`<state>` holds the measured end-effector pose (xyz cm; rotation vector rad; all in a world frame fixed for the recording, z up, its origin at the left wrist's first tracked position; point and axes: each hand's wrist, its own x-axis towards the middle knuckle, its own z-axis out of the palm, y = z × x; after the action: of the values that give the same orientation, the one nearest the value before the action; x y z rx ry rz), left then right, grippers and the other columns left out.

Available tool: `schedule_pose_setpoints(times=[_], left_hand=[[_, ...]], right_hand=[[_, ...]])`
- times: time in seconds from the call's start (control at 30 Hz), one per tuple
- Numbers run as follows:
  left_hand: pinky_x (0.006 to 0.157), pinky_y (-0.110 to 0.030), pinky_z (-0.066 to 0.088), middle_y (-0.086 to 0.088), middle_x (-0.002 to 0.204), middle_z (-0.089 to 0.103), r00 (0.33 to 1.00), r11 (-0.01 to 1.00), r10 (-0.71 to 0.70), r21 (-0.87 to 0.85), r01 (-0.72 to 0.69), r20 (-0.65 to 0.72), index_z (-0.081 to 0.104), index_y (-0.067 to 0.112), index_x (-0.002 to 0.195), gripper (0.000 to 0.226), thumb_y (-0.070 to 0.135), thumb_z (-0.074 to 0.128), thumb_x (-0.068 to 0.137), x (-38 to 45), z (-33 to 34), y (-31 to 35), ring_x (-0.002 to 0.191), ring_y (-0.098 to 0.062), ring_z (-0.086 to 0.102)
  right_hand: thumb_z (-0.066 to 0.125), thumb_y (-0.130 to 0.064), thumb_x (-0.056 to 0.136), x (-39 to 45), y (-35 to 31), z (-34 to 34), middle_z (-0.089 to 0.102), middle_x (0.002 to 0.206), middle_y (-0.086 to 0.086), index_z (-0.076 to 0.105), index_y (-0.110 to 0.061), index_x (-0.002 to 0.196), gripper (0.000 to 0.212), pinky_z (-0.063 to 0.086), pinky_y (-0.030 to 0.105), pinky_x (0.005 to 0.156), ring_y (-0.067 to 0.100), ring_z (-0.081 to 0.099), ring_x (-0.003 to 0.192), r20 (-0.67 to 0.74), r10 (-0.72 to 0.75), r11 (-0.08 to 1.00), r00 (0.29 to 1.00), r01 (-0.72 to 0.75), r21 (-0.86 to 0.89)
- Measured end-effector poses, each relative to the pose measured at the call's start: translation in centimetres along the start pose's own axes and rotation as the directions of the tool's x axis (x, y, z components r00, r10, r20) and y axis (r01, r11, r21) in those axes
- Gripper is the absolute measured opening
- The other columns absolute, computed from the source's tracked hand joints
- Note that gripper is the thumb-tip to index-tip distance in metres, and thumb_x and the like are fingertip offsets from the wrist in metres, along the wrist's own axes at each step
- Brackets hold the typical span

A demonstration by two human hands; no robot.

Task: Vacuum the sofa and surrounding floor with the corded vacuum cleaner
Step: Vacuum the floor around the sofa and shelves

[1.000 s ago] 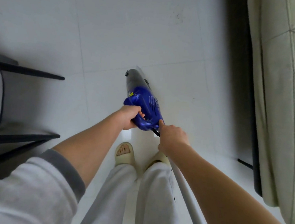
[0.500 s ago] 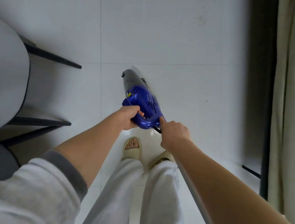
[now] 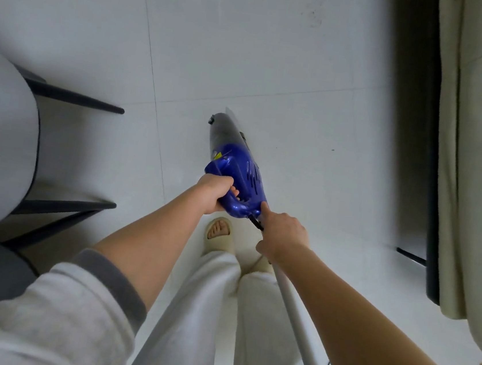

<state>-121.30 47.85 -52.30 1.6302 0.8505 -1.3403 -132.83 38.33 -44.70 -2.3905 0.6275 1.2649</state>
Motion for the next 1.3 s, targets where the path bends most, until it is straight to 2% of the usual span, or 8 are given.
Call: schedule_pose_setpoints(times=[0.07, 0.37, 0.53, 0.6, 0.7, 1.0, 1.17, 1.3], left_hand=[[0.082, -0.036, 0.054, -0.007, 0.075, 0.058, 1.0, 0.999, 0.001, 0.032, -0.001, -0.004, 0.055, 0.004, 0.086, 0.009, 0.003, 0.047, 0.09, -0.4, 0.9, -0.6, 0.069, -0.018, 0.058], [0.075, -0.032, 0.049, -0.006, 0.076, 0.055, 0.999, 0.994, -0.033, 0.108, 0.028, 0.041, 0.052, 0.005, 0.084, 0.014, 0.0, 0.043, 0.093, -3.3, 7.2, -5.1, 0.068, -0.015, 0.055], [0.068, -0.033, 0.049, -0.005, 0.071, 0.053, 0.995, 0.99, -0.045, 0.138, 0.033, 0.086, 0.051, 0.006, 0.083, 0.014, -0.002, 0.042, 0.091, -4.5, 11.8, -9.1, 0.064, -0.015, 0.053], [0.065, -0.032, 0.051, -0.005, 0.07, 0.053, 0.994, 0.989, -0.037, 0.147, 0.021, 0.107, 0.052, 0.006, 0.084, 0.014, -0.002, 0.043, 0.09, -4.7, 12.8, -9.7, 0.063, -0.015, 0.052], [0.074, -0.034, 0.052, -0.005, 0.07, 0.054, 0.991, 0.988, -0.037, 0.153, 0.018, 0.127, 0.053, 0.007, 0.083, 0.013, -0.001, 0.045, 0.089, -5.2, 13.9, -10.9, 0.065, -0.015, 0.054], [0.083, -0.036, 0.053, -0.007, 0.077, 0.057, 0.99, 0.982, -0.106, 0.167, 0.09, 0.093, 0.055, 0.006, 0.095, 0.013, -0.002, 0.048, 0.088, -6.4, 11.4, -14.2, 0.071, -0.016, 0.057], [0.073, -0.033, 0.051, -0.005, 0.073, 0.055, 0.99, 0.984, -0.097, 0.161, 0.08, 0.098, 0.054, 0.007, 0.086, 0.012, -0.002, 0.046, 0.09, -6.3, 11.5, -13.1, 0.067, -0.014, 0.055], [0.062, -0.03, 0.05, -0.004, 0.072, 0.055, 0.993, 0.989, -0.055, 0.142, 0.04, 0.102, 0.054, 0.008, 0.085, 0.012, -0.001, 0.047, 0.089, -6.3, 11.8, -12.7, 0.067, -0.014, 0.056]], right_hand=[[0.056, -0.011, 0.086, -0.8, 0.8, 0.4, 0.05, 0.091, 0.004, 0.027, -0.021, 0.145, 0.067, 0.039, 0.03, 0.067, 0.024, 0.051, 0.086, 0.005, 0.017, 1.0, 1.0, -0.017, 0.024], [0.06, -0.013, 0.084, -5.3, 6.9, 3.7, 0.047, 0.09, 0.003, 0.028, -0.024, 0.143, 0.068, 0.042, 0.032, 0.067, 0.027, 0.057, 0.094, 0.033, 0.099, 0.986, 0.995, -0.103, 0.134], [0.061, -0.017, 0.084, -8.2, 11.3, 6.4, 0.058, 0.108, 0.007, 0.025, -0.024, 0.146, 0.072, 0.042, 0.031, 0.07, 0.028, 0.058, 0.103, 0.048, 0.145, 0.976, 0.988, -0.151, 0.157], [0.062, -0.021, 0.083, -8.7, 12.2, 6.8, 0.058, 0.105, 0.007, 0.025, -0.024, 0.146, 0.073, 0.044, 0.032, 0.071, 0.028, 0.058, 0.102, 0.058, 0.161, 0.971, 0.985, -0.169, 0.169], [0.062, -0.023, 0.085, -9.6, 13.5, 7.6, 0.053, 0.095, 0.004, 0.027, -0.025, 0.146, 0.07, 0.045, 0.032, 0.072, 0.027, 0.058, 0.1, 0.047, 0.18, 0.968, 0.982, -0.186, 0.171], [0.058, -0.011, 0.087, -11.7, 12.4, 10.5, 0.06, 0.114, 0.007, 0.013, -0.022, 0.153, 0.081, 0.041, 0.031, 0.071, 0.026, 0.059, 0.104, 0.077, 0.11, 0.989, 0.991, -0.117, 0.093], [0.057, -0.016, 0.09, -10.6, 12.3, 10.5, 0.058, 0.102, 0.005, 0.022, -0.019, 0.148, 0.068, 0.041, 0.032, 0.067, 0.026, 0.059, 0.097, 0.038, 0.113, 0.987, 0.993, -0.116, 0.107], [0.056, -0.012, 0.088, -10.4, 12.7, 9.4, 0.045, 0.087, 0.001, 0.028, -0.02, 0.144, 0.063, 0.041, 0.03, 0.067, 0.022, 0.048, 0.082, 0.021, 0.121, 0.986, 0.992, -0.123, 0.114]])
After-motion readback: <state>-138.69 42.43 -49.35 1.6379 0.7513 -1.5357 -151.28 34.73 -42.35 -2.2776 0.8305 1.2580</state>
